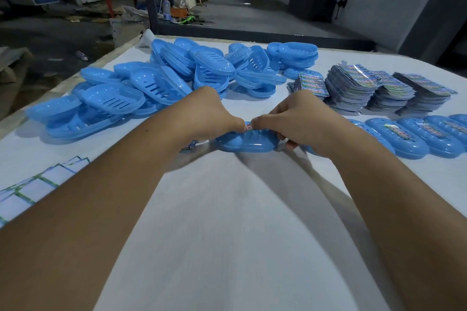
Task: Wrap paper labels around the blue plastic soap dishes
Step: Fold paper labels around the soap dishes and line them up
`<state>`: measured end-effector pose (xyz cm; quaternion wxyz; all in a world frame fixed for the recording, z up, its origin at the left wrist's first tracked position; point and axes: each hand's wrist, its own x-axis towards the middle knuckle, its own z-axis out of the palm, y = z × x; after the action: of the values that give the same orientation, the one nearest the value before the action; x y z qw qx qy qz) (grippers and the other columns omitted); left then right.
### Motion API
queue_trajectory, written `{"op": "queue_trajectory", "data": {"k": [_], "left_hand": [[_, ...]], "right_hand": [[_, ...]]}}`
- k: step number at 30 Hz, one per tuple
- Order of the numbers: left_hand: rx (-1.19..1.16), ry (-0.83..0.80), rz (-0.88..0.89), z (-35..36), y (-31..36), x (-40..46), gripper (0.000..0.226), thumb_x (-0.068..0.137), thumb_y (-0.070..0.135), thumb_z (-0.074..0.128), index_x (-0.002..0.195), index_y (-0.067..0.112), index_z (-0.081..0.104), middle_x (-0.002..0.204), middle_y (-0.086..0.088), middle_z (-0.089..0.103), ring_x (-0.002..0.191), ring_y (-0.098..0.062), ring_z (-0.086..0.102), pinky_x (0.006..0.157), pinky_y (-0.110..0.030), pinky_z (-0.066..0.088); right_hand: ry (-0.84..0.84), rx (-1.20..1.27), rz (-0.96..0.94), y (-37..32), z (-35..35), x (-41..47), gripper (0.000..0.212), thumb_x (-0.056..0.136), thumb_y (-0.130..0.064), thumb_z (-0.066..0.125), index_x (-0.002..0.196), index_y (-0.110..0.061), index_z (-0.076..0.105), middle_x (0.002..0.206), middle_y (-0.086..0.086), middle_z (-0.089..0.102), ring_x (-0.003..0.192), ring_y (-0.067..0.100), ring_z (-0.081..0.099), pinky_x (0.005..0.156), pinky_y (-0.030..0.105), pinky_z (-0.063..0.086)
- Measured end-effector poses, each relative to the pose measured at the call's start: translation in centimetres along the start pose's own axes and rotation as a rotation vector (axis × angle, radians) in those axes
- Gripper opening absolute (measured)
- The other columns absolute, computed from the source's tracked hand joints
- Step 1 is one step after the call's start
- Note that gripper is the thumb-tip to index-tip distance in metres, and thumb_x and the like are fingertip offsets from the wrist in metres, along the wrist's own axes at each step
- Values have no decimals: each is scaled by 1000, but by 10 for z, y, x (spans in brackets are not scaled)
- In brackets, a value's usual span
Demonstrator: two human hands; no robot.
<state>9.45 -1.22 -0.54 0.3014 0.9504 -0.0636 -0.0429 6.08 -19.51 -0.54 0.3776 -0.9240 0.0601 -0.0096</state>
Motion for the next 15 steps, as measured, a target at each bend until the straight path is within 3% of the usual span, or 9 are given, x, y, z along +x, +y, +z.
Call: {"op": "queue_trajectory", "data": {"k": [3,5,8,12,15], "left_hand": [[26,7,7,0,0,1,47,65,57,80,92,19,76,85,-2,73,81,-20,67,63,-31,49],[34,7,11,0,-1,1,48,64,58,80,92,19,76,85,-2,73,81,-20,67,63,-30,50],[39,-4,11,0,0,0,53,59,62,79,91,20,76,85,-1,74,81,-20,68,68,-33,55],[46,-1,10,0,1,-1,54,55,62,76,90,20,76,83,-1,73,78,-20,68,68,-34,56],[50,5,16,0,0,-1,50,58,59,77,90,20,76,83,-2,74,79,-20,68,68,-35,56]], "right_hand": [[-18,-14,6,-1,0,-1,35,70,-44,83,70,-9,76,74,21,74,61,35,72,61,37,52],[-27,-9,2,-2,1,-1,35,70,-42,84,71,-8,76,73,20,74,65,33,75,70,46,61],[-26,0,0,-2,2,-2,33,71,-41,85,68,-9,76,72,16,75,56,26,73,78,49,61],[-28,1,-9,-1,3,-1,31,71,-40,86,67,-11,76,70,13,75,47,20,68,74,45,62],[-24,3,-22,0,3,0,30,71,-40,87,63,-13,75,66,11,75,44,18,66,60,34,58]]}}
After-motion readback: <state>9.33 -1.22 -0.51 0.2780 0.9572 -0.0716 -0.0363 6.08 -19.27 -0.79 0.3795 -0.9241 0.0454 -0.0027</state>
